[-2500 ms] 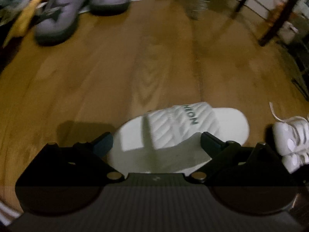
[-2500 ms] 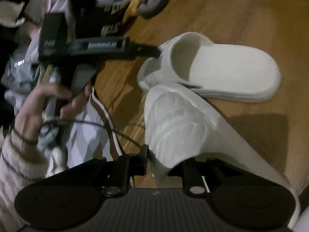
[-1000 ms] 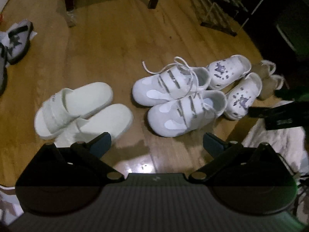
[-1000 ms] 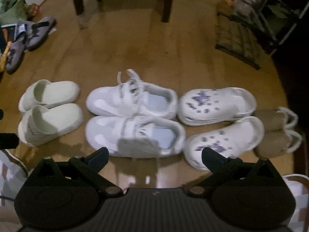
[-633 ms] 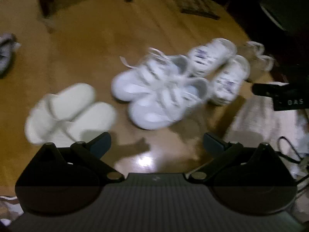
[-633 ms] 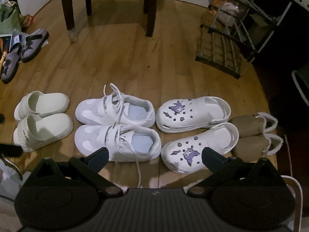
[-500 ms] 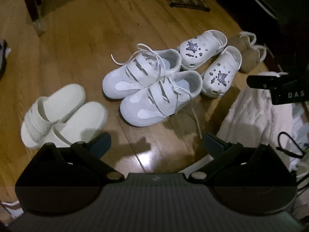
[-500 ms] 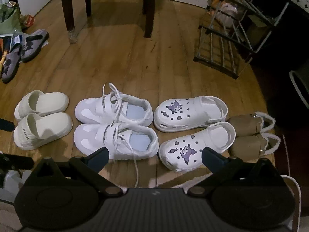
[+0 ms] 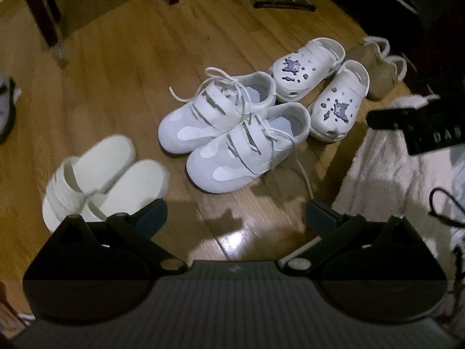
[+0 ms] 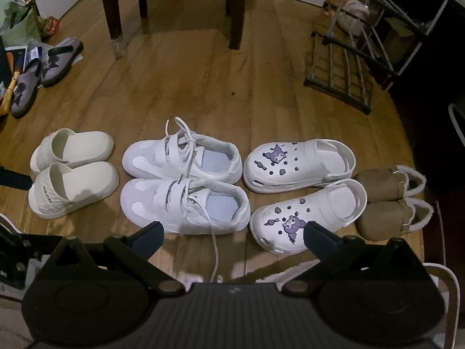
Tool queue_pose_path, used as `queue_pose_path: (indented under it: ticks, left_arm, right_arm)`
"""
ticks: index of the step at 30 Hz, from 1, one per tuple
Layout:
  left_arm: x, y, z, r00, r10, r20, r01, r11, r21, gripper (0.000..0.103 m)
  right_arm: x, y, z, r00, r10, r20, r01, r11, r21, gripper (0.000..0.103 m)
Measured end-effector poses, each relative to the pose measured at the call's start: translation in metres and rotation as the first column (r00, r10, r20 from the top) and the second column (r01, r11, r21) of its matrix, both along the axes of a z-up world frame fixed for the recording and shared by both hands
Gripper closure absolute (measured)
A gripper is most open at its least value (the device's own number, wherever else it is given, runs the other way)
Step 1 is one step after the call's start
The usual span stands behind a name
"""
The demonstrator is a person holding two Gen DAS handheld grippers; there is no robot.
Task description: Organize scattered shoes
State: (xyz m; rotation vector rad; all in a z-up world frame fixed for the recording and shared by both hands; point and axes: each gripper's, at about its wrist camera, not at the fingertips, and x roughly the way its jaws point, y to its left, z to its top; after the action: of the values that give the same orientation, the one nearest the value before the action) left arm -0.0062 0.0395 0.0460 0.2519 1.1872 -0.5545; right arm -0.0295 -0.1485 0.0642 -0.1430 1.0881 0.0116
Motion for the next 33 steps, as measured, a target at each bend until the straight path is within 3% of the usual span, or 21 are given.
queue_pose_path:
  ticks: [4,8,20,33]
  left_arm:
    - [-0.003,-0.005,0.004,0.999,-0.032,0.013,0.033,0.999,-0.014,0.000]
    - [0.000,-0.003,-0.001,1.000,-0.014,-0.028,0.013,0.999,-0.037,0.000]
    - [0.001,-0.001,-0.002,1.000,0.006,-0.024,-0.007,0.999,-0.042,0.000]
    - [-0.006,-0.006,0.007,0.999,-0.032,0.026,0.034,0.998,-0.062,0.000]
  right_arm:
    - [0.001,0.000,-0.002,1.000,0.001,-0.006,-0.001,1.000,-0.006,0.001]
    - [0.002,0.000,-0.004,1.000,-0.003,-0.009,0.002,1.000,-0.005,0.001]
    - [0.003,0.002,-0.012,1.000,0.009,-0.025,-0.009,1.000,-0.012,0.001]
    - [0.003,0.001,-0.023,0.999,0.011,-0.049,-0.012,1.000,-0.021,0.001]
